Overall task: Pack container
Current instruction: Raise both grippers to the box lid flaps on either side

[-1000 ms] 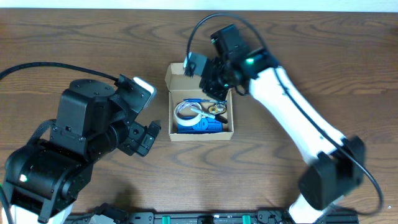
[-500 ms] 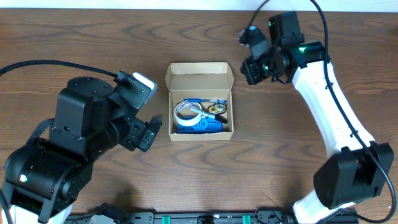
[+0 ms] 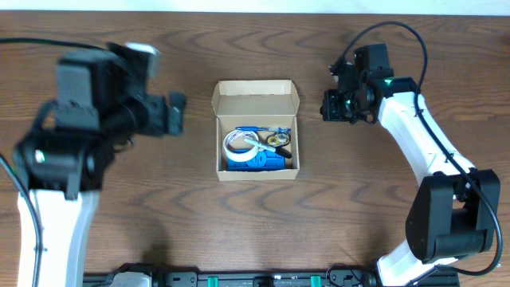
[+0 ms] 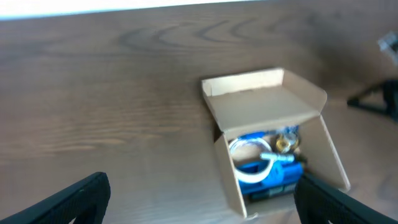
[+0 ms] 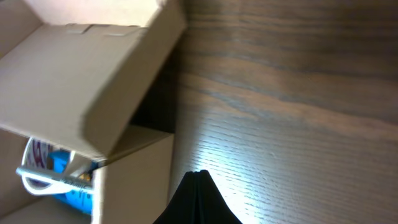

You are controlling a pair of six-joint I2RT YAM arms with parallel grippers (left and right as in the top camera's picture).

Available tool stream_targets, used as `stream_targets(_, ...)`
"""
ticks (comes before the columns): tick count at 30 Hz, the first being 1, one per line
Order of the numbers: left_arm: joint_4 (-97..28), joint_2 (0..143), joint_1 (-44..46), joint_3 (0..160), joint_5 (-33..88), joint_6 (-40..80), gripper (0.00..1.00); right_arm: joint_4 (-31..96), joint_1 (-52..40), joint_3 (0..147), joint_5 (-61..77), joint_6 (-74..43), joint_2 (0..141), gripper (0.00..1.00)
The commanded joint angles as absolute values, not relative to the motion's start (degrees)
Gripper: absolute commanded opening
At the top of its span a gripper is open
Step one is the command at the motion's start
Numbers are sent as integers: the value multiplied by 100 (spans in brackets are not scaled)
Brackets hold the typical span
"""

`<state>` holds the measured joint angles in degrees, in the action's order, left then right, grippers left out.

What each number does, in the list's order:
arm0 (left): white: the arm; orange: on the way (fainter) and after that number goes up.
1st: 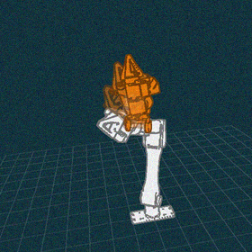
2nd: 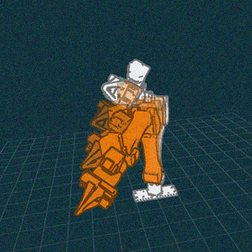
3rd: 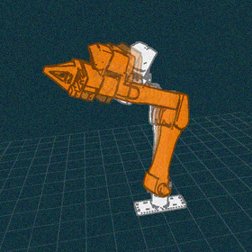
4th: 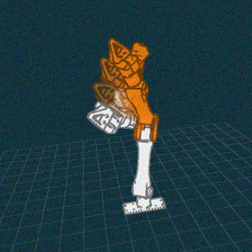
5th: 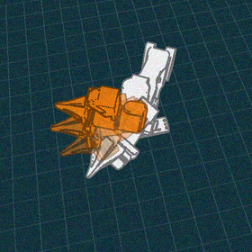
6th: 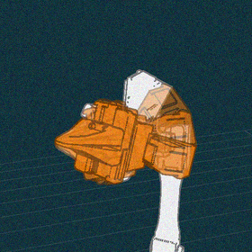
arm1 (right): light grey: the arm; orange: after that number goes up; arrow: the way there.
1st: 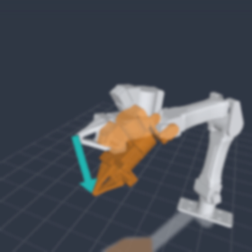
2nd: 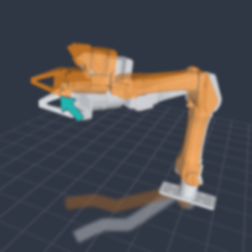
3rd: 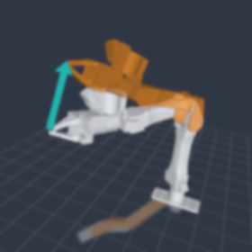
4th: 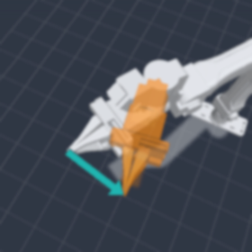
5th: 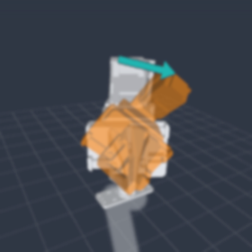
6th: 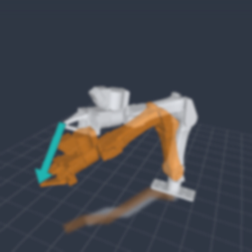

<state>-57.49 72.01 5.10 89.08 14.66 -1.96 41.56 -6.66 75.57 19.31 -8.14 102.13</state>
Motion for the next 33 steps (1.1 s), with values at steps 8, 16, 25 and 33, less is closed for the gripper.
stream_targets(8,-5172,9135,-786,8980,4080,156,97,3361,-528,7065,1933,-1743,10267,1)
stream_targets(16,-4414,10777,-786,8980,4661,751,53,2639,-528,6724,1942,-2257,10304,1)
stream_targets(25,-4224,11828,-683,8980,4799,1109,6,1885,-532,6722,2504,-2672,10975,1)
stream_targets(33,-3826,12427,-327,8980,4790,1686,5,941,-534,6722,3072,-3450,11627,2)
